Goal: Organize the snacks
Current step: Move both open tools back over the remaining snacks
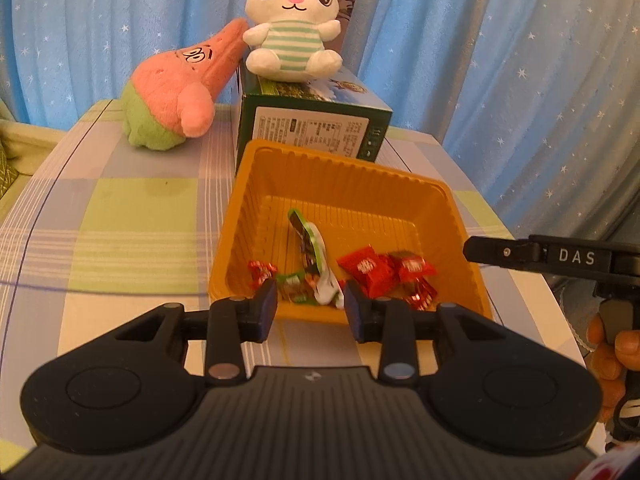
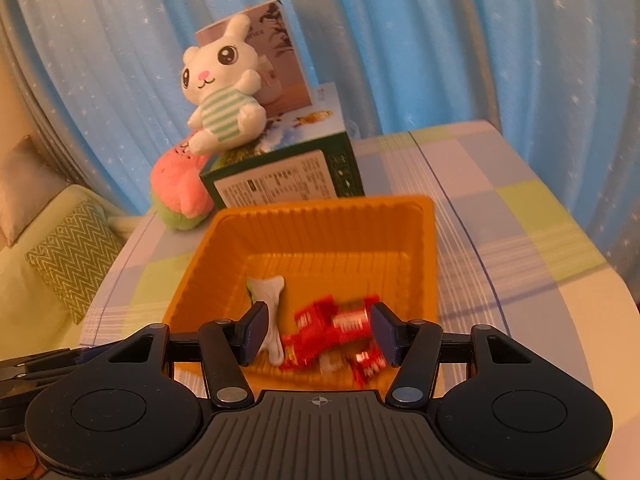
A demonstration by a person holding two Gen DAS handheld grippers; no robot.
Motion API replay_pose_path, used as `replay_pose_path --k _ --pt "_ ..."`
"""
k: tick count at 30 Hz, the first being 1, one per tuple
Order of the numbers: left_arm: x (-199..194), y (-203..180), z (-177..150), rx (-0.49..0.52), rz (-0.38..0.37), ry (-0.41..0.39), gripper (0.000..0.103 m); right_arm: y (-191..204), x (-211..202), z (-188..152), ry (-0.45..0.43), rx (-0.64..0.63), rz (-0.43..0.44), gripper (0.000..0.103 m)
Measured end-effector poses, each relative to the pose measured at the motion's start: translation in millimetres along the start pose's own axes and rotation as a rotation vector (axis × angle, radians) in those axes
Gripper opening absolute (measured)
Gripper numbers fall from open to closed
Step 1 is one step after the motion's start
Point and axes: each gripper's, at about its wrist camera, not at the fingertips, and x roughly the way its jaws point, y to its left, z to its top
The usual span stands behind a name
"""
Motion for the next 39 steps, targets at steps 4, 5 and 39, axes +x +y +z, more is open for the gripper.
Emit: replay_pose_path --k 4,5,39 --pt "-19 -10 -15 0.001 0.015 0.005 0.037 -2 -22 -18 0.008 0.012 -0.016 0.057" --pt "-23 -13 -18 0.002 0.026 0.01 0.039 -3 -28 -22 0.01 0.013 -0.021 0.057" --pt "-175 -34 -136 -0.132 0.075 -0.013 0.076 -5 -190 -177 0.046 0.133 -0.068 0.057"
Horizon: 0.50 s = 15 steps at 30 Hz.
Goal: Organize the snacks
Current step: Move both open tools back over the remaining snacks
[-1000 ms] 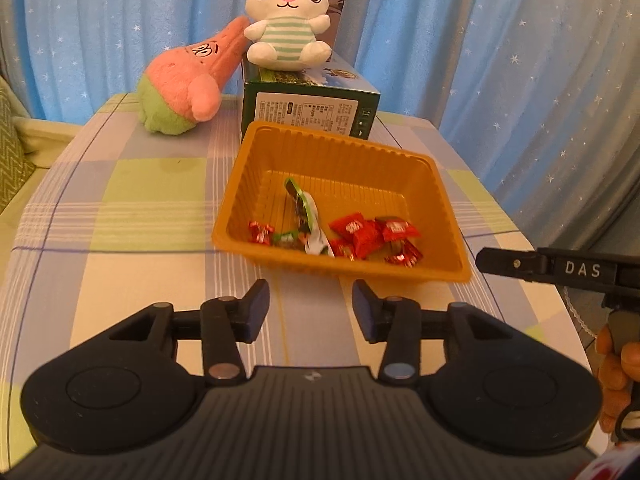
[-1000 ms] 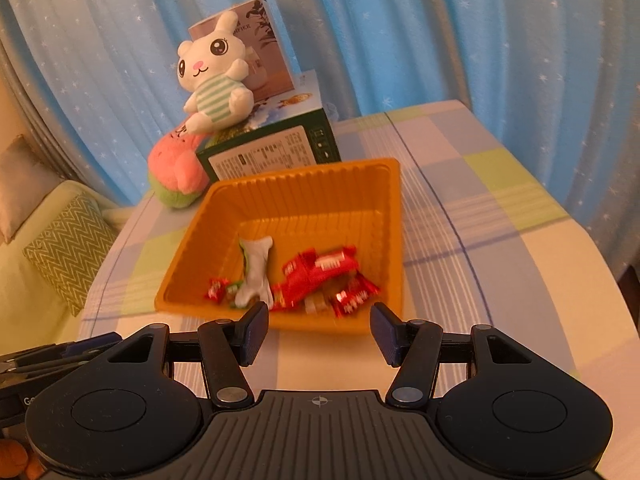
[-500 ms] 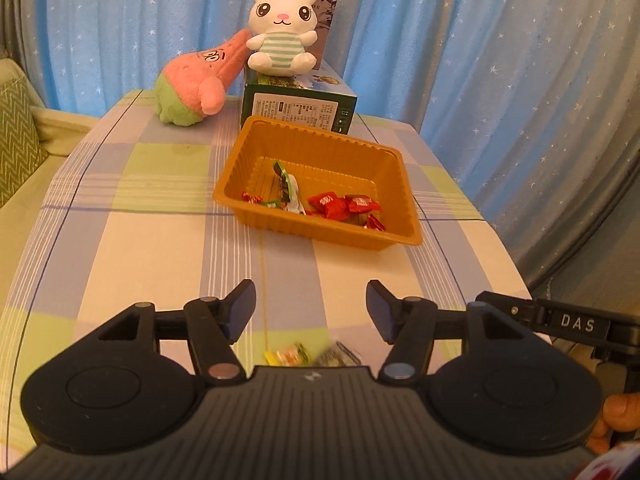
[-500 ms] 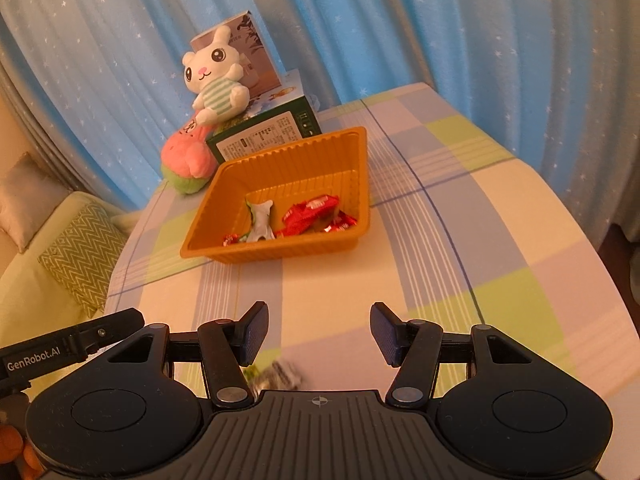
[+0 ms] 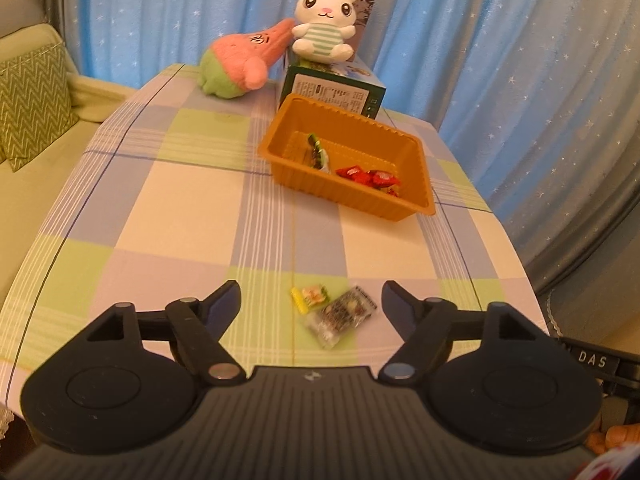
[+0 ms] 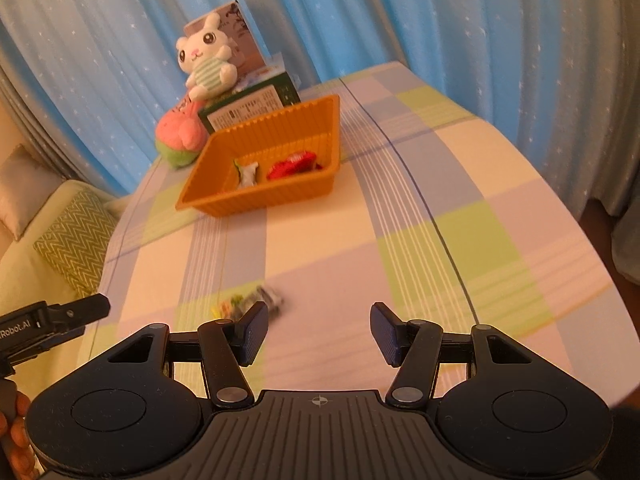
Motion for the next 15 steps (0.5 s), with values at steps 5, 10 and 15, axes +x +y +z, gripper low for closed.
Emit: replay_pose_path --k 5,10,15 --pt "-8 10 -12 0.001 0.023 0.002 0.077 -2 -3 -14 0.015 0.002 -0.013 0.061" --pt "-11 17 -19 0.002 0.045 0.01 0.078 -1 -3 -21 0.022 0.0 -0.017 0.065" --pt "-12 18 -23 0.012 0.057 0.012 0.078 3 -3 -22 0.023 -0.009 -0.011 0.066"
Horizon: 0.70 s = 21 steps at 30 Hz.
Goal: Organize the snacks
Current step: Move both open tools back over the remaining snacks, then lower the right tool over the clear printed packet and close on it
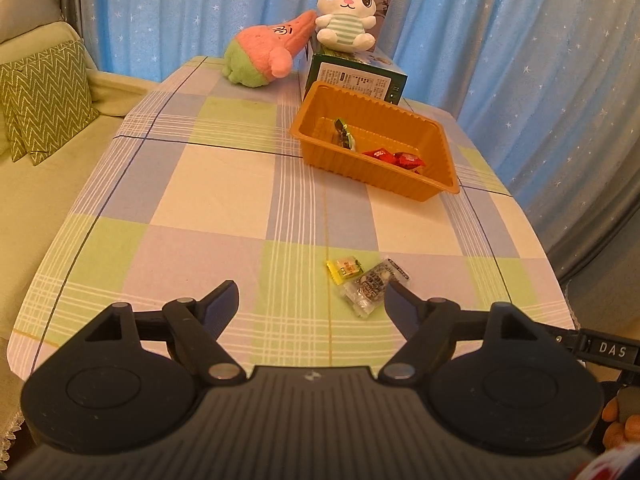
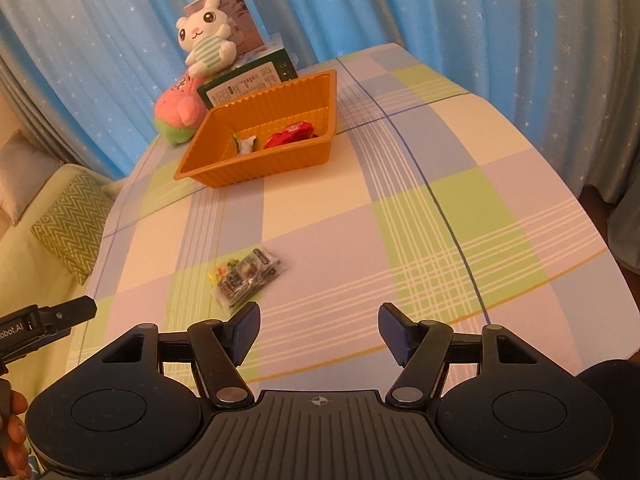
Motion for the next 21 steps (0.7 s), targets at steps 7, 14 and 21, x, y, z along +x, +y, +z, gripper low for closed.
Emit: replay_pose_path --k 7,14,21 --pt "-1 -3 -3 0.019 0.011 -0.002 0.078 3 4 -2 0.011 0.0 0.007 0.066" --pt "3 -5 -4 0.036 0.017 0.002 0.078 4 11 -2 0.022 -0.002 0.005 0.066" --pt "10 -3 -5 0.045 0.027 0.01 0.079 8 20 -3 0.043 -0.007 0.006 0.066"
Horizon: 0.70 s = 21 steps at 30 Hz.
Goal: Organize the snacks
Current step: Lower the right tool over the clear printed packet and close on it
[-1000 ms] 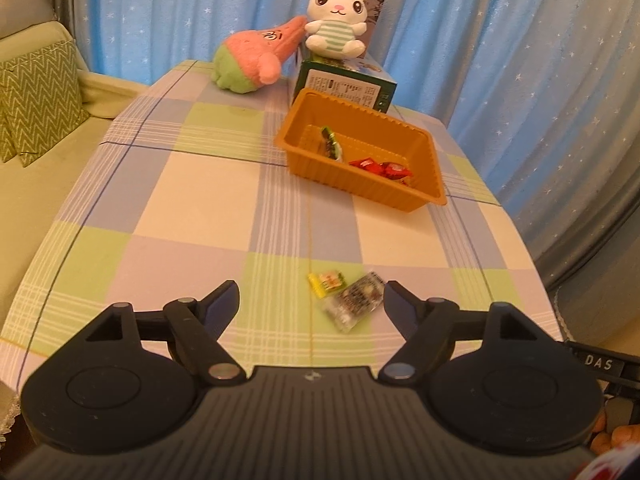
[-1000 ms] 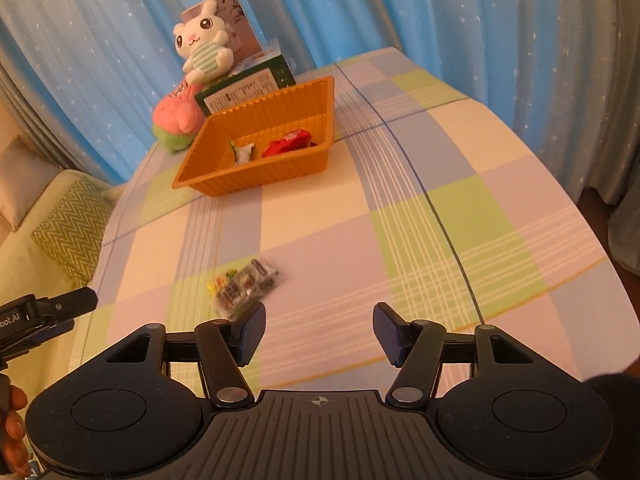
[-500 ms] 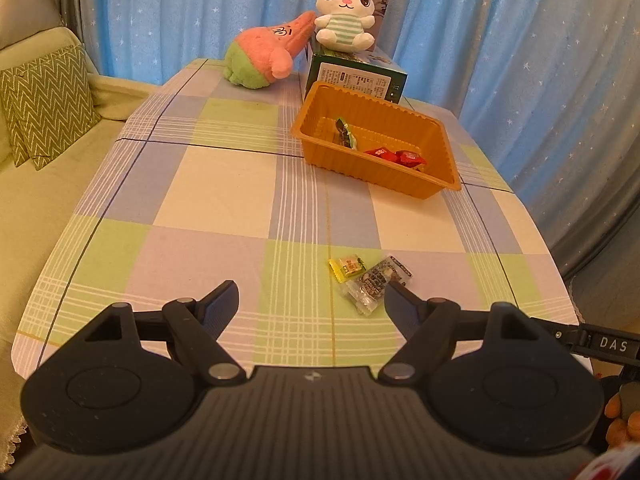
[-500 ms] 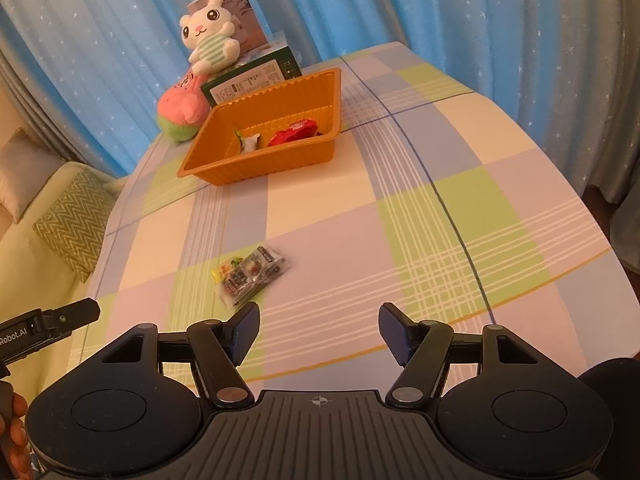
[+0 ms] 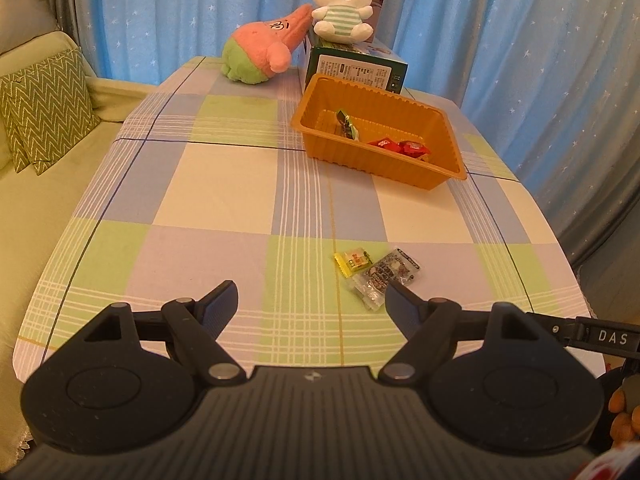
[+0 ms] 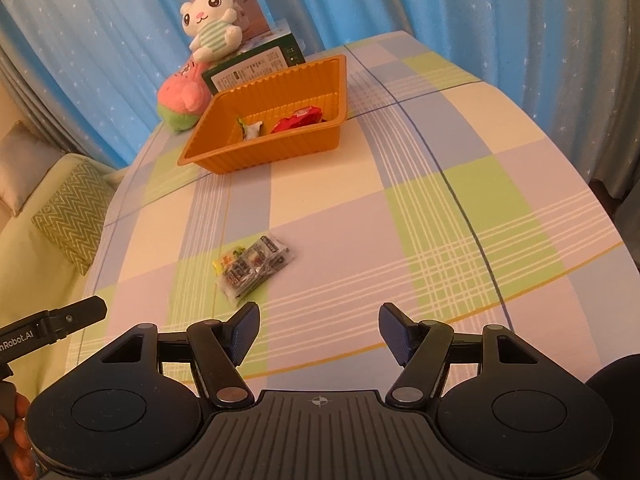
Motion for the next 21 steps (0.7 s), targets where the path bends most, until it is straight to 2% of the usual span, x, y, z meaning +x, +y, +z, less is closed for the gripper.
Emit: replay_pose_path --k 10,21 --pt "16 9 4 0.02 0.024 0.009 0.079 10 25 1 0.011 0.008 0.023 0.066" --pt "44 34 15 -0.014 0.035 0.029 0.079 36 81 1 0.021 0.004 0.082 0.066"
